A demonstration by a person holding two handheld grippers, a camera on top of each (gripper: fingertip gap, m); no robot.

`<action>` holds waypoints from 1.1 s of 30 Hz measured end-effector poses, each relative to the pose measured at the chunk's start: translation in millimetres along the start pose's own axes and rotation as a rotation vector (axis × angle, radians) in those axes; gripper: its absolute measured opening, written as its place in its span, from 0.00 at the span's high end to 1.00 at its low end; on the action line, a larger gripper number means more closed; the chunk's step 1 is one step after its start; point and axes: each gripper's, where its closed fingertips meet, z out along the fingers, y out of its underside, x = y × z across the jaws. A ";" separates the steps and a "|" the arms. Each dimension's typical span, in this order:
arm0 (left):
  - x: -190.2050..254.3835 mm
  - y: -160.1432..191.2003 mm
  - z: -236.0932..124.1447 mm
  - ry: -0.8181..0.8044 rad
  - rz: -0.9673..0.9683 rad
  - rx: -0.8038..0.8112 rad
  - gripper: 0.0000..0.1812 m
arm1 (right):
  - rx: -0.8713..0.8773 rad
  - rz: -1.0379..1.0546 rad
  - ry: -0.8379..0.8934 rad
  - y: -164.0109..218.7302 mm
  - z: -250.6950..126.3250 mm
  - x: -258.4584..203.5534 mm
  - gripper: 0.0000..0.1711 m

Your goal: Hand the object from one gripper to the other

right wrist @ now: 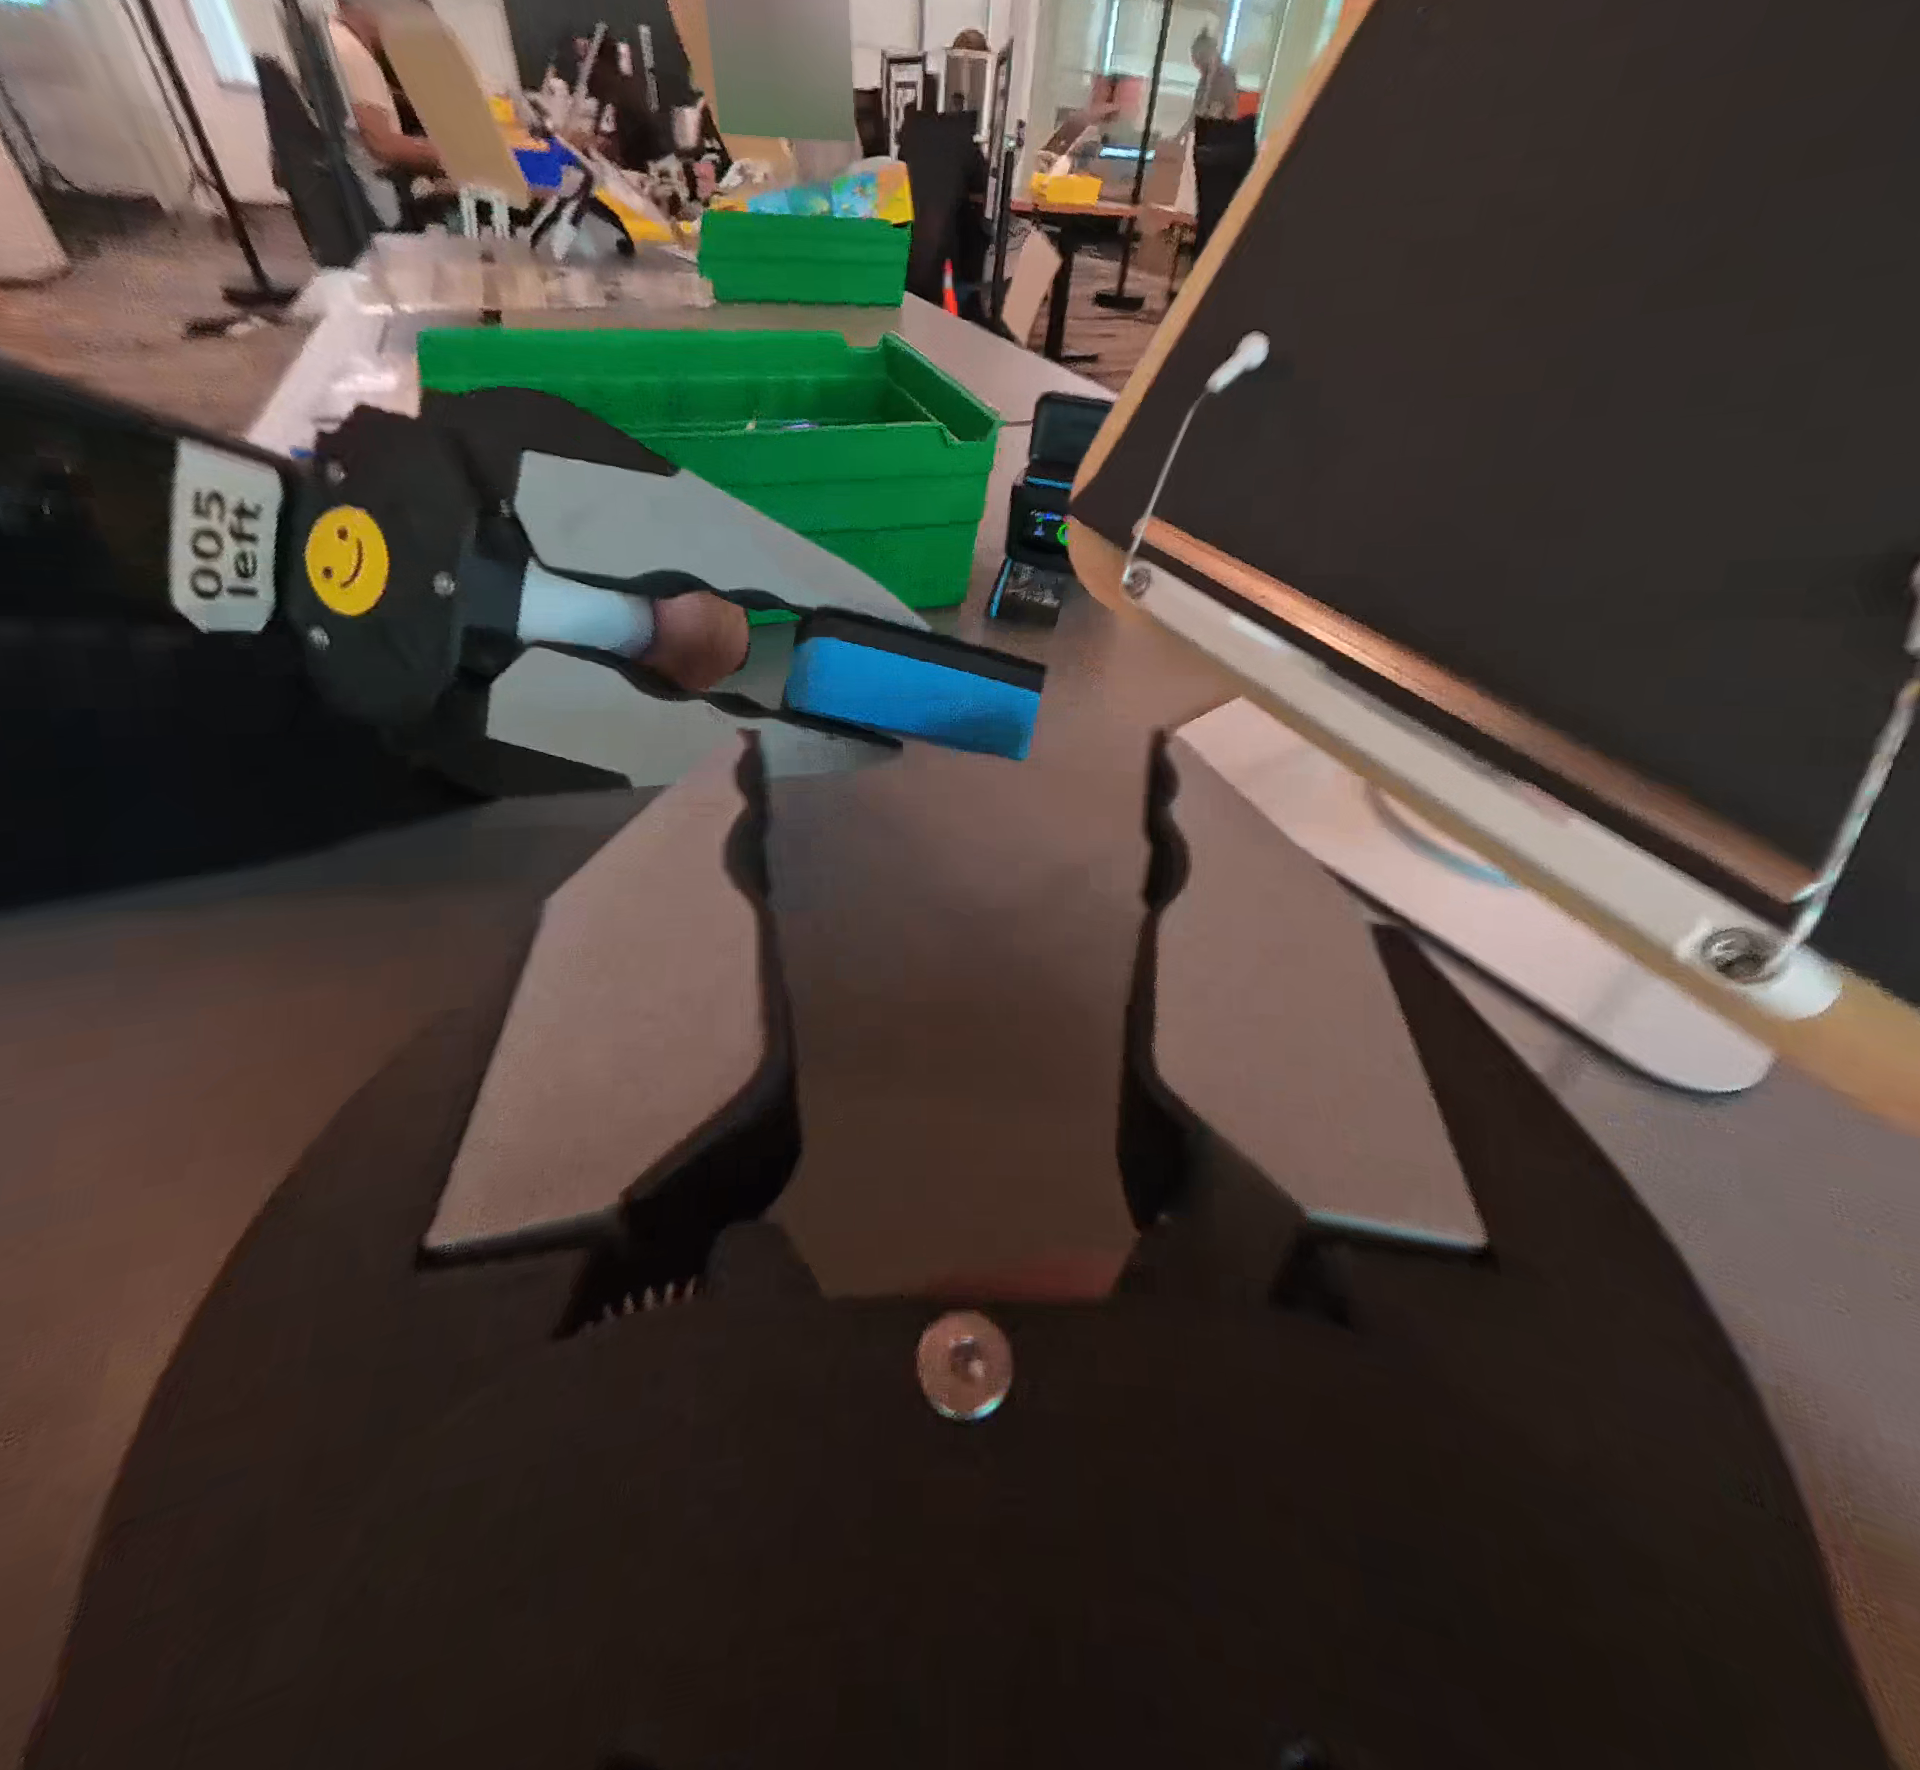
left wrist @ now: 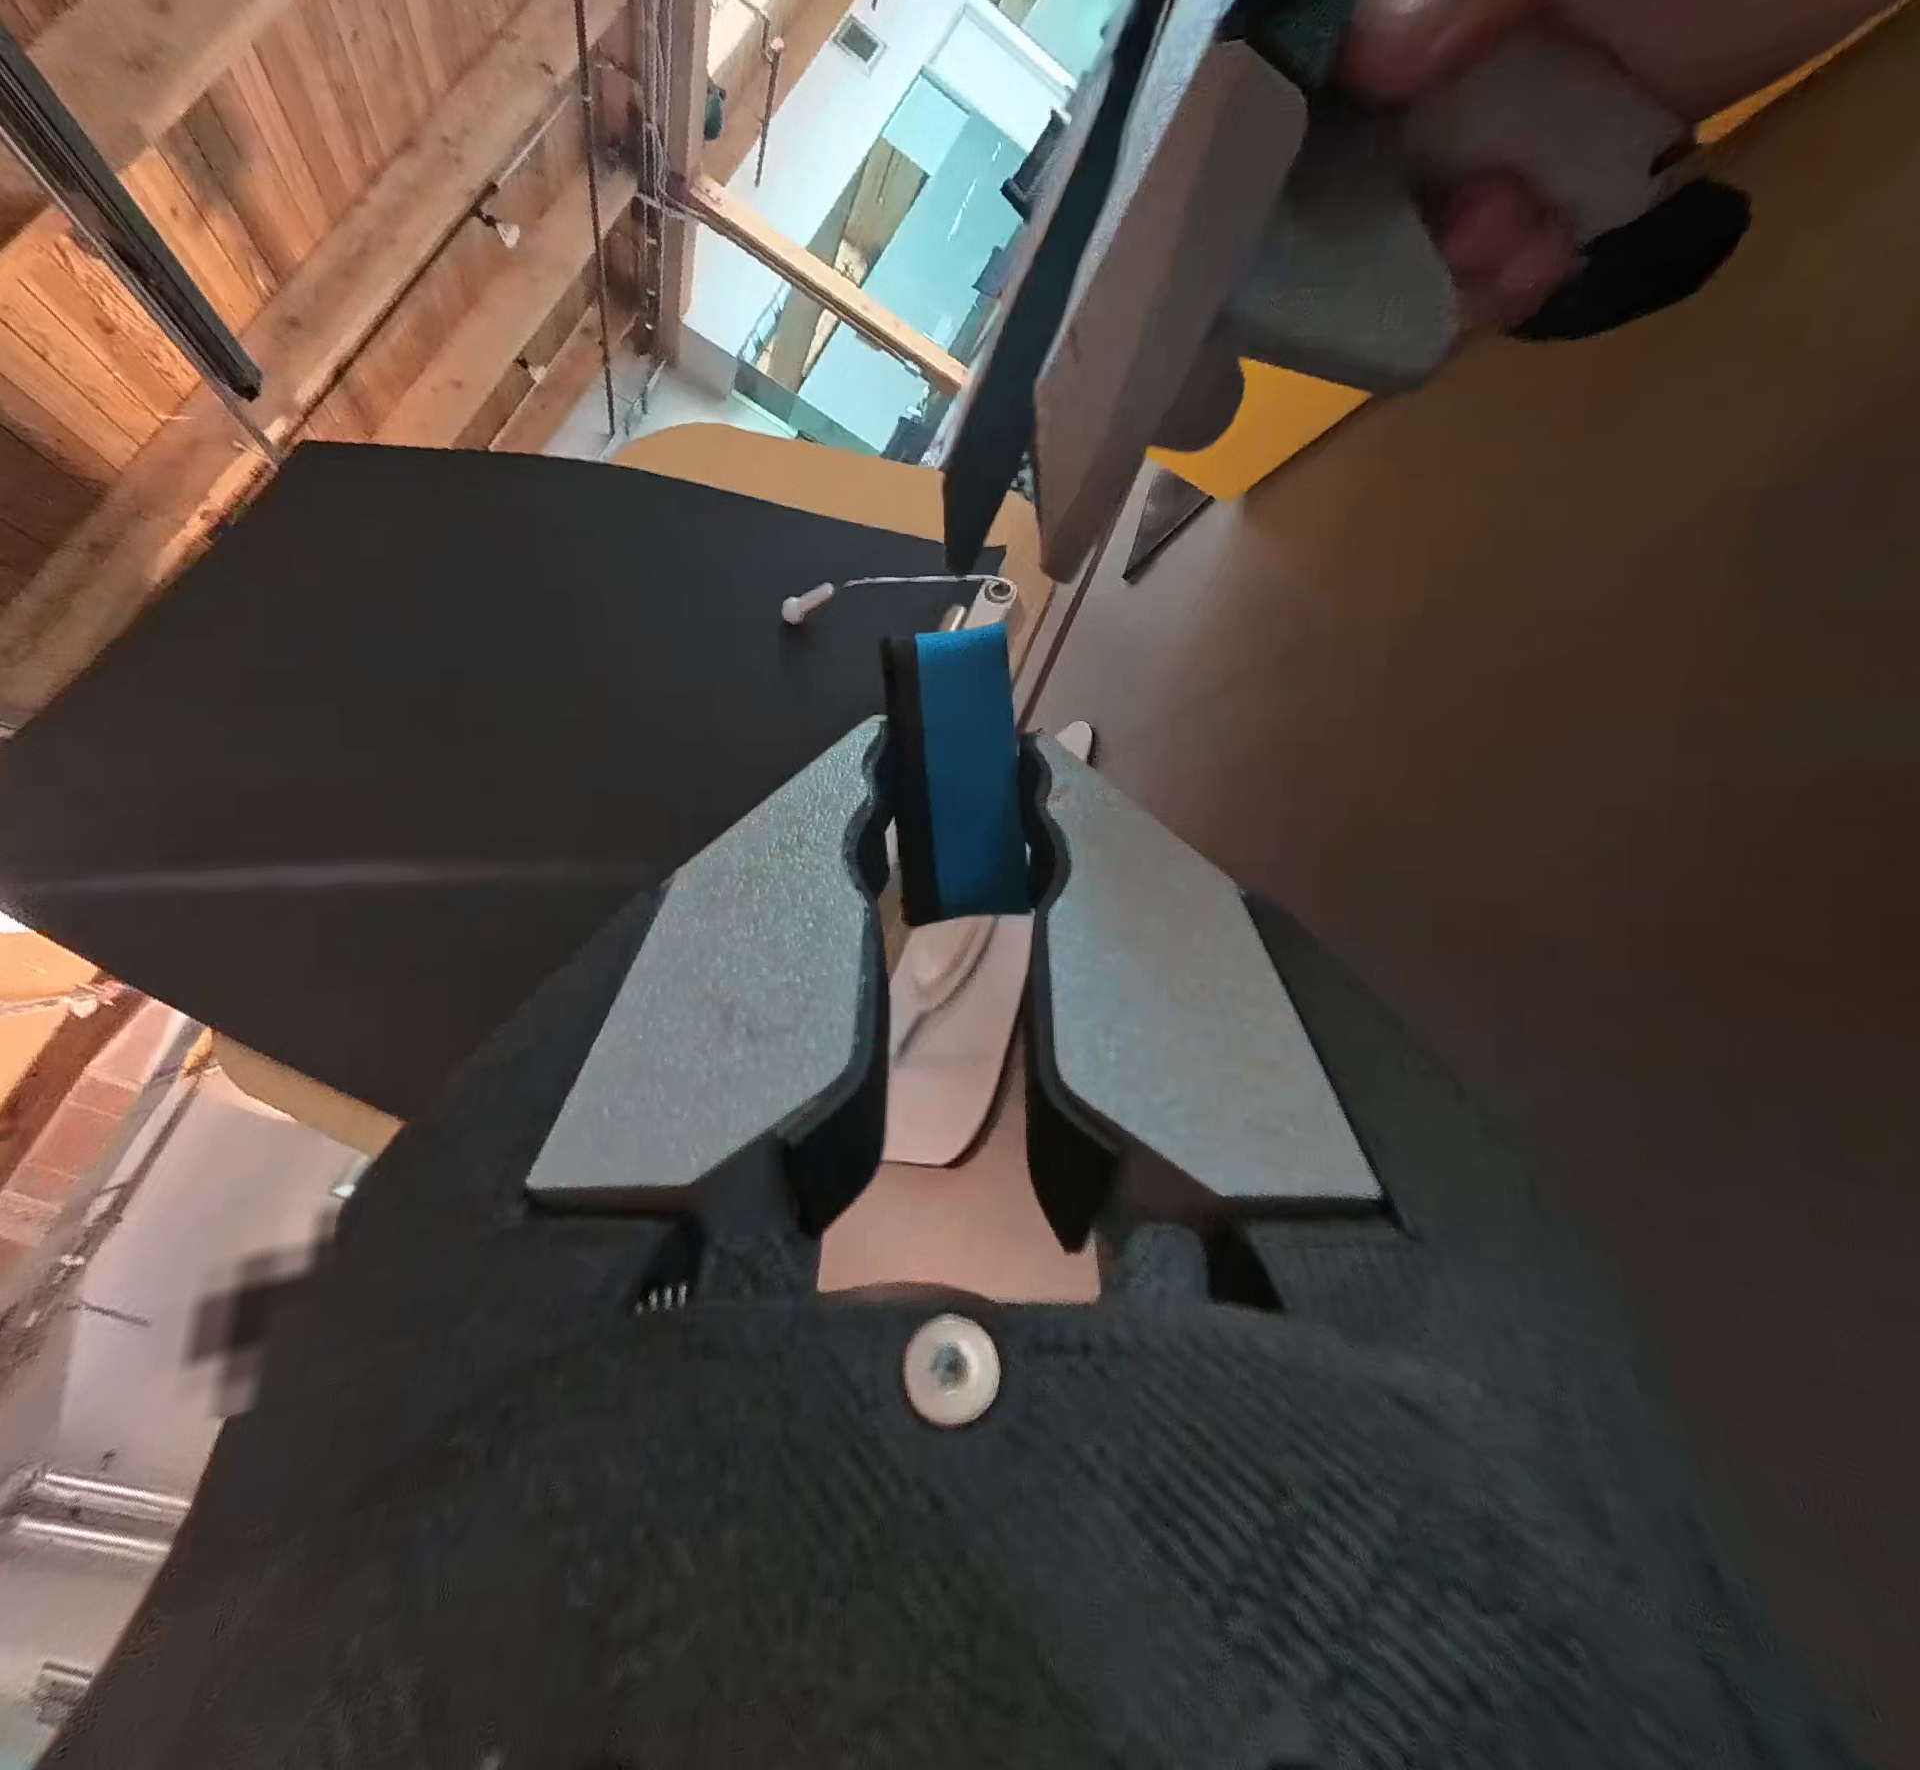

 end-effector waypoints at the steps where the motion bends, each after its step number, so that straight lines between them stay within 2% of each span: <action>1: -0.9 -2.6 -0.3 -0.014 0.016 0.014 0.89 | -0.009 0.036 -0.019 2.8 2.4 -1.7 0.53; 3: -3.0 -9.9 -1.1 -0.040 0.037 0.049 0.89 | -0.023 0.101 -0.060 6.5 7.0 -7.8 0.47; 5: 4.3 -15.6 -0.4 -0.012 0.044 0.072 0.89 | 0.008 0.161 -0.108 1.5 9.2 -15.1 0.48; 7: 12.0 -18.7 1.0 0.007 0.076 0.080 0.89 | 0.032 0.217 -0.144 -2.0 10.7 -19.8 0.51; 8: 13.6 -19.8 1.6 0.008 0.082 0.079 0.89 | 0.013 0.229 -0.148 1.1 11.7 -20.2 0.56; 9: 13.4 -20.2 1.8 0.004 0.075 0.073 0.88 | -0.011 0.228 -0.145 5.3 12.3 -19.7 0.65; 10: 12.8 -19.9 1.7 0.003 0.067 0.067 0.88 | -0.024 0.219 -0.136 7.9 12.4 -18.3 0.68; 16: 13.5 -16.5 3.2 0.008 0.020 0.050 0.89 | -0.050 0.098 -0.073 8.4 10.6 -14.1 0.68; 19: 13.9 -8.0 3.9 0.060 -0.117 0.018 0.84 | -0.049 -0.020 0.081 4.4 3.9 6.0 0.69; 21: 15.6 -2.9 4.3 0.130 -0.288 0.014 0.80 | -0.057 -0.140 0.200 0.5 -3.6 19.9 0.69; 26: 1.0 12.5 5.8 0.170 -0.658 -0.005 0.77 | -0.149 -0.581 0.461 -3.8 -17.2 40.9 0.69; 28: -3.7 16.6 6.1 0.190 -0.807 -0.005 0.72 | -0.234 -0.754 0.491 6.0 -13.2 40.2 0.68; 33: 8.2 10.8 8.3 0.342 -1.061 0.025 0.60 | -0.266 -0.917 0.440 17.2 5.0 19.3 0.68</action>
